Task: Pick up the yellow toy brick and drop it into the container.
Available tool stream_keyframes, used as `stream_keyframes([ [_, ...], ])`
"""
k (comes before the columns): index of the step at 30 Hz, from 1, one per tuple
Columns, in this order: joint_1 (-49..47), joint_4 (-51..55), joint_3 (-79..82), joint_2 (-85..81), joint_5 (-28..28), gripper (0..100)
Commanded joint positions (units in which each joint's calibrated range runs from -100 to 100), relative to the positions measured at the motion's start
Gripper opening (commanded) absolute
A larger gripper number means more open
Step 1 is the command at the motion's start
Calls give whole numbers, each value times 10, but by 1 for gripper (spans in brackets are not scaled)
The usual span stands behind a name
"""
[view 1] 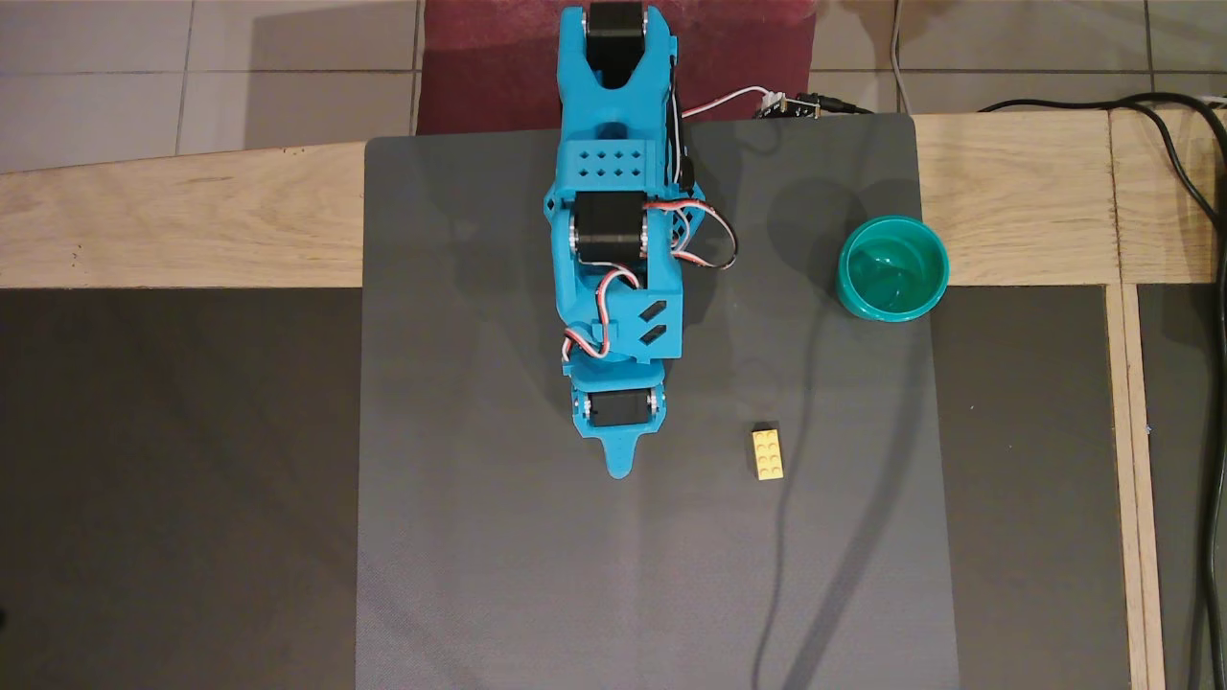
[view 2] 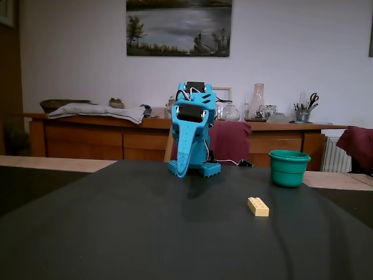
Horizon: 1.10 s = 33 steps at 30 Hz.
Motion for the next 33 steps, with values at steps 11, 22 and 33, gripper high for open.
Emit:
stream_keyframes([
  [11,-2,-39,8,-3,-2,0],
  [22,-12,-37,-60,-3,72,0],
  [33,-131,97,-253,-3,160,11],
])
